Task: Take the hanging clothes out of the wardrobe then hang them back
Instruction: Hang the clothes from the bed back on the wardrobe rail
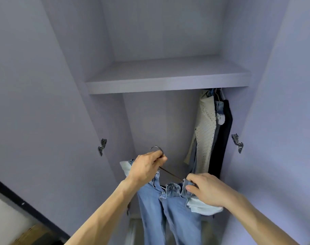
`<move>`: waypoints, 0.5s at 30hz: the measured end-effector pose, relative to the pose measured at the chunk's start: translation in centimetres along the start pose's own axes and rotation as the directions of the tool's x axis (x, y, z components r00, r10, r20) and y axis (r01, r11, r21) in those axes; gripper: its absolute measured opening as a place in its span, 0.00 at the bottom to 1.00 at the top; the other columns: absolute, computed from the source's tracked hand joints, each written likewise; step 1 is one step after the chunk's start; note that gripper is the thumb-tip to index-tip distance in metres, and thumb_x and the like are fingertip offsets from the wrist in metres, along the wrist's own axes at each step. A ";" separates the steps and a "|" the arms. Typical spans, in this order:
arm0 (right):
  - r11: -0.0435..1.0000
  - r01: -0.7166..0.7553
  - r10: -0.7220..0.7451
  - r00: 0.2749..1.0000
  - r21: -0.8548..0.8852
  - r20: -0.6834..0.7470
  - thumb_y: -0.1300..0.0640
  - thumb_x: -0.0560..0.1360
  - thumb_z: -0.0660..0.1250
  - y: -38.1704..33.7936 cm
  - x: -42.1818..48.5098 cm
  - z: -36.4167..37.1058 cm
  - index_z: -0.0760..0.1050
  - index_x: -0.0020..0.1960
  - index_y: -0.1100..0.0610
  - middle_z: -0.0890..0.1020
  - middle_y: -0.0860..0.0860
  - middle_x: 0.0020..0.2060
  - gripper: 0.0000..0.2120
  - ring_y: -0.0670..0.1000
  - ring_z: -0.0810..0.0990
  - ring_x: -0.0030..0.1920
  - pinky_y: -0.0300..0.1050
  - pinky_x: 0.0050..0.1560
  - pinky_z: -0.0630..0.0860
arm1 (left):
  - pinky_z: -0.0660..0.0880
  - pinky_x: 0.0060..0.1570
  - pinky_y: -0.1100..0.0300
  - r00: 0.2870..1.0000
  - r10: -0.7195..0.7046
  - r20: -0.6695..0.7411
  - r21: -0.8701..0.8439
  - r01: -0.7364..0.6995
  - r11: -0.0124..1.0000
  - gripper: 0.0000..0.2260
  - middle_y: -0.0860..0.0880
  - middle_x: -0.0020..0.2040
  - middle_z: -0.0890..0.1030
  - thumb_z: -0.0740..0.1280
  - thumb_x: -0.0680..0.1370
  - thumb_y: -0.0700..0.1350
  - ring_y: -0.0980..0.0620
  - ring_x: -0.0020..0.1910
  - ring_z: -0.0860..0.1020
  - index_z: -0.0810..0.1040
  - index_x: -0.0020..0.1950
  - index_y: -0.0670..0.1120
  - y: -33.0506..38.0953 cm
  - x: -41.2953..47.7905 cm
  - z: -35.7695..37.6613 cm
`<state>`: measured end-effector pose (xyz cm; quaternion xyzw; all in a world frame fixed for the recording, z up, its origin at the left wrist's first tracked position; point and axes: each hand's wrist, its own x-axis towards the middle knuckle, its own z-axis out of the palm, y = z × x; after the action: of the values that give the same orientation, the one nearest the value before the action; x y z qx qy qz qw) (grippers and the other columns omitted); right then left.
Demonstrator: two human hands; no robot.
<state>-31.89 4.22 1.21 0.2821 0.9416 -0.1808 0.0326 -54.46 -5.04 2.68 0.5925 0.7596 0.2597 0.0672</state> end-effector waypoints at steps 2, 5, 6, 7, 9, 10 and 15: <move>1.000 -0.016 0.016 0.999 -0.010 0.040 0.49 0.82 0.56 -1.1 0.9 0.2 0.60 0.40 0.51 0.68 0.45 0.33 0.14 0.53 0.68 0.38 0.51 0.40 0.64 | 0.76 0.46 0.51 0.999 0.032 0.003 -0.005 -0.032 0.999 0.15 0.54 0.43 0.80 0.57 0.83 0.58 0.51 0.44 0.77 0.71 0.46 0.49 -0.4 0.8 -0.1; 0.997 -0.029 0.028 1.000 0.077 0.014 0.50 0.82 0.55 -2.0 2.4 1.0 0.61 0.41 0.53 0.70 0.47 0.32 0.13 0.54 0.69 0.36 0.51 0.36 0.61 | 0.76 0.44 0.49 0.998 0.060 -0.013 0.003 -0.060 0.998 0.14 0.53 0.42 0.80 0.57 0.83 0.58 0.50 0.42 0.77 0.70 0.46 0.49 -1.4 2.0 -0.6; 0.991 -0.040 0.040 0.999 0.130 0.004 0.49 0.82 0.56 -2.2 2.8 1.4 0.61 0.41 0.52 0.70 0.48 0.31 0.13 0.53 0.69 0.36 0.50 0.35 0.60 | 0.76 0.44 0.49 0.998 0.064 -0.009 0.023 -0.063 0.998 0.14 0.53 0.42 0.80 0.57 0.83 0.58 0.49 0.42 0.77 0.70 0.46 0.49 -1.6 2.4 -0.9; 0.979 -0.058 0.060 0.998 0.193 -0.005 0.49 0.82 0.56 -2.3 3.1 1.7 0.62 0.41 0.51 0.70 0.48 0.31 0.13 0.52 0.69 0.35 0.48 0.34 0.60 | 0.76 0.44 0.49 0.997 0.072 -0.005 0.047 -0.072 0.996 0.15 0.53 0.41 0.81 0.57 0.83 0.59 0.49 0.42 0.77 0.70 0.46 0.49 -1.8 2.9 -1.3; 0.936 -0.097 0.102 0.995 0.337 0.001 0.47 0.81 0.58 -2.5 3.6 2.5 0.63 0.40 0.49 0.70 0.46 0.31 0.13 0.48 0.67 0.33 0.47 0.36 0.61 | 0.77 0.44 0.51 0.996 0.081 0.030 0.086 -0.083 0.993 0.16 0.52 0.38 0.79 0.58 0.82 0.60 0.49 0.39 0.76 0.71 0.44 0.49 -2.3 3.7 -2.0; 0.906 -0.115 0.120 0.993 0.406 0.013 0.46 0.81 0.59 -2.5 3.9 3.0 0.63 0.40 0.49 0.69 0.45 0.31 0.14 0.47 0.66 0.34 0.47 0.37 0.62 | 0.77 0.45 0.53 0.995 0.072 0.066 0.095 -0.078 0.992 0.16 0.53 0.38 0.79 0.59 0.81 0.62 0.51 0.39 0.76 0.72 0.44 0.50 -2.6 4.3 -2.5; 0.726 -0.138 0.167 0.986 0.673 0.021 0.51 0.82 0.61 -2.1 5.5 3.8 0.63 0.39 0.52 0.64 0.45 0.33 0.15 0.45 0.62 0.34 0.44 0.38 0.61 | 0.74 0.64 0.52 0.969 -0.060 0.241 0.041 0.051 0.998 0.23 0.59 0.61 0.81 0.61 0.76 0.70 0.57 0.62 0.77 0.78 0.63 0.58 -5.0 7.6 -5.8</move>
<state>-37.78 4.14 -2.54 0.3547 0.7870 -0.4991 -0.0759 -63.34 -0.54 6.81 0.5993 0.7663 0.1706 0.1564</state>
